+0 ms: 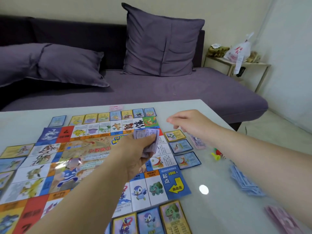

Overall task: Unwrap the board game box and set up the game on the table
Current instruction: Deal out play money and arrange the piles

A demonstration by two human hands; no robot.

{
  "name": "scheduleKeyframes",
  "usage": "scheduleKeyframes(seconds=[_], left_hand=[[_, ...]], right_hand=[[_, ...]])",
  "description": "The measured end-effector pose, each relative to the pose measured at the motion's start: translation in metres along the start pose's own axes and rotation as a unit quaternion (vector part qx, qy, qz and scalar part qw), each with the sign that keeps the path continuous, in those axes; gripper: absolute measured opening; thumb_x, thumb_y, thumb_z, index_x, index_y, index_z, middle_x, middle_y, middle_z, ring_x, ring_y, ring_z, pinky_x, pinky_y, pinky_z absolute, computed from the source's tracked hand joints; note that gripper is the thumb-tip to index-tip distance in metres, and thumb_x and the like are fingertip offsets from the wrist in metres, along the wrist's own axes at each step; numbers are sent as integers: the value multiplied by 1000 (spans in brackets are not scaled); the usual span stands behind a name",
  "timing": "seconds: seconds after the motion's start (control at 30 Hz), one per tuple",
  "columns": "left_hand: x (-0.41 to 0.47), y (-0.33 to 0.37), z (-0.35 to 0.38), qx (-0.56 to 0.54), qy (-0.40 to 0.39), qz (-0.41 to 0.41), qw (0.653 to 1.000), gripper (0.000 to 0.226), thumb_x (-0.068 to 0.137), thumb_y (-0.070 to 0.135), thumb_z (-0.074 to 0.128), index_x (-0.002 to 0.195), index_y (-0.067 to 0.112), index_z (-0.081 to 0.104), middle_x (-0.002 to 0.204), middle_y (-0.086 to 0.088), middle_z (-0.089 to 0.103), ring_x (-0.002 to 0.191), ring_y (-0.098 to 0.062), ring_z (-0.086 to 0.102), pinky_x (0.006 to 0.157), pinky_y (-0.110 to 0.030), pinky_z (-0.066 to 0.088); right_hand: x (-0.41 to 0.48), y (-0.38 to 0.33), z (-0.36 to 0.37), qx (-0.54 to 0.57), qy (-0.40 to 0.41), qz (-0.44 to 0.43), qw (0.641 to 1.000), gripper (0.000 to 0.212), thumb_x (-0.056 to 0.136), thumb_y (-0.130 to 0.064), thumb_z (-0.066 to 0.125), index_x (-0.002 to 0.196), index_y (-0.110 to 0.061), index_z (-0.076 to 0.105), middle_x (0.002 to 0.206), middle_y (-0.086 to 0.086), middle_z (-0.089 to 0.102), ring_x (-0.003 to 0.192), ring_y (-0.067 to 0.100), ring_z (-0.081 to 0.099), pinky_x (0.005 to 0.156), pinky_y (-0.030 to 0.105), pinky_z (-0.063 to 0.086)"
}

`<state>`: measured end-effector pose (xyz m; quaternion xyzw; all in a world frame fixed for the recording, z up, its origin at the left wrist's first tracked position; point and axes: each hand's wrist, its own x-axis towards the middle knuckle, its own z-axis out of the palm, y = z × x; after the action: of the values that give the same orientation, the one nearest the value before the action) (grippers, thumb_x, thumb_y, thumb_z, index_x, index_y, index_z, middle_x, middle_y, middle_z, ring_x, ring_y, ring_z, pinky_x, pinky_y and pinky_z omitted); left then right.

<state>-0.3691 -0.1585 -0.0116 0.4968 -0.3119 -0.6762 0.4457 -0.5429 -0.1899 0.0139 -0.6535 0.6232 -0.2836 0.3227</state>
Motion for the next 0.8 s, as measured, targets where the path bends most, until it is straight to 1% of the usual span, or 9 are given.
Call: scheduleKeyframes(seconds=[0.1, 0.17, 0.2, 0.27, 0.37, 0.47, 0.57, 0.7, 0.8], left_hand=[[1, 7, -11, 42, -5, 22, 999, 8, 86, 11, 64, 85, 4, 60, 67, -9, 57, 54, -15, 44, 46, -21, 42], [1, 15, -22, 69, -6, 35, 997, 11, 86, 14, 65, 90, 4, 62, 68, -10, 56, 54, -15, 43, 51, -25, 40], [1, 21, -29, 74, -7, 38, 997, 12, 85, 14, 66, 91, 4, 63, 70, -10, 57, 55, -14, 44, 52, -24, 40], [2, 35, -45, 65, 0, 40, 997, 11, 82, 13, 68, 91, 7, 65, 75, -10, 60, 60, -14, 48, 48, -21, 42], [12, 57, -74, 26, 35, 59, 997, 11, 84, 7, 65, 95, 7, 65, 70, -6, 57, 59, -11, 47, 41, -16, 43], [26, 78, -104, -10, 62, 86, 994, 5, 87, 4, 61, 86, 10, 62, 65, -3, 52, 55, -8, 46, 40, -11, 42], [45, 96, -130, -32, 81, 114, 990, 7, 89, 6, 59, 86, 12, 59, 61, -2, 49, 48, -6, 47, 39, -11, 41], [75, 111, -161, -65, 120, 166, 977, 9, 89, 7, 61, 84, 14, 61, 61, 0, 52, 51, -6, 48, 40, -12, 40], [93, 115, -176, -56, 127, 178, 974, 11, 89, 8, 61, 81, 15, 60, 60, 1, 52, 45, -3, 49, 40, -12, 40]], right_hand=[[1, -38, 20, -21, -119, -15, 993, 30, 80, -47, 67, 99, -24, 72, 82, -13, 65, 72, 3, 54, 70, 22, 42], [10, -53, 31, -10, -134, -30, 990, 22, 79, -36, 73, 96, -22, 72, 86, -8, 68, 79, 7, 60, 75, 25, 47], [15, -60, 35, 1, -137, -34, 990, 17, 79, -28, 74, 93, -20, 71, 85, -5, 68, 77, 8, 59, 73, 25, 47], [27, -72, 42, 36, -145, -33, 988, 9, 80, -15, 73, 86, -18, 67, 75, 2, 63, 64, 10, 52, 61, 23, 42], [51, -85, 58, 126, -147, -12, 981, 16, 84, 0, 66, 83, -13, 57, 66, 3, 58, 51, 9, 51, 49, 19, 39], [84, -93, 80, 165, -106, -2, 981, 18, 86, 6, 61, 81, -11, 55, 69, 5, 59, 49, 9, 57, 44, 16, 41], [124, -96, 101, 166, -26, 4, 986, 16, 86, 3, 62, 78, -10, 58, 71, 7, 61, 57, 13, 62, 41, 15, 41], [178, -90, 129, 65, 63, -3, 996, 19, 84, -5, 67, 70, -15, 60, 68, 2, 60, 59, 13, 58, 49, 17, 41], [211, -80, 146, -2, 92, -3, 996, 24, 81, -11, 71, 64, -21, 58, 70, -3, 58, 74, 18, 55, 68, 24, 45]])
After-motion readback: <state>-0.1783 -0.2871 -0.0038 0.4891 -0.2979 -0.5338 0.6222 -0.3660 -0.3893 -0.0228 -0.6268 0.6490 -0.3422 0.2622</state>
